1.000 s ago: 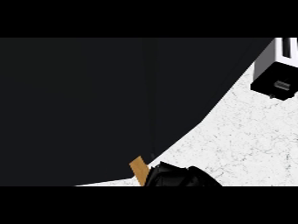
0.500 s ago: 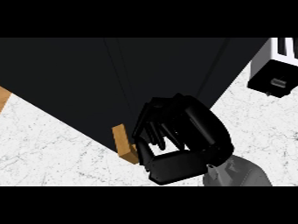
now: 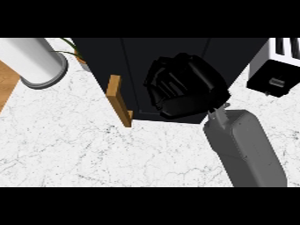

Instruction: Pick up the bottled water, place it into the cabinet and close the cabinet

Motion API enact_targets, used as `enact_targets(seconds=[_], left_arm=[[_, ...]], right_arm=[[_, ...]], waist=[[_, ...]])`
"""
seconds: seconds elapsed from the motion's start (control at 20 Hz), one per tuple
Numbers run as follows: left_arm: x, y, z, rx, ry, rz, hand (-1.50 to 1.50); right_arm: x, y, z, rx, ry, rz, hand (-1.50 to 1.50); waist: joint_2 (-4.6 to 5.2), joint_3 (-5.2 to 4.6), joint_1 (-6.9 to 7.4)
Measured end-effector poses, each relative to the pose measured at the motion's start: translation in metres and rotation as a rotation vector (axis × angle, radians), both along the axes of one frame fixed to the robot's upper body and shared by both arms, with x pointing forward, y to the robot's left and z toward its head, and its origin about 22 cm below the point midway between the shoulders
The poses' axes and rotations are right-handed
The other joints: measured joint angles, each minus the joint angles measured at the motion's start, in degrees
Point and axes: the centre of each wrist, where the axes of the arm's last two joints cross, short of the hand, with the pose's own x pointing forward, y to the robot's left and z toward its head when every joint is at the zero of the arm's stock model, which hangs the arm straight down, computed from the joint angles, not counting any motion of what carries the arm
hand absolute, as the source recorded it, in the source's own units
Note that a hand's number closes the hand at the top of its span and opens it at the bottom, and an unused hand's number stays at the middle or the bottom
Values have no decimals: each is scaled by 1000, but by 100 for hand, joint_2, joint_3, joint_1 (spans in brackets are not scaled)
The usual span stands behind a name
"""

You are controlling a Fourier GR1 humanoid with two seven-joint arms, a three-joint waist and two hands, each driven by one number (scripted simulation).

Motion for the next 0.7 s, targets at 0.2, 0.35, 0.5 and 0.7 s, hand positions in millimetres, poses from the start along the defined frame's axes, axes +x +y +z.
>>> enact_targets(seconds=[0.2,0.35,0.5,0.7], left_arm=[[-7,2,1,0,-4,-1,-150],[-8,4,1,-3,0,-3,-150],[-8,3,3,-5,4,-12,-150],[-5,6,9,-3,7,-27,-150]], right_arm=[[12,-1,-3,-21,-5,58,150],[16,3,-3,-33,-8,77,150],[21,3,-3,-50,-2,99,150],[24,4,-3,-43,-1,120,150]], waist=[[-73,38,-41],[-94,72,-86],[-114,101,-98],[-126,132,-118]])
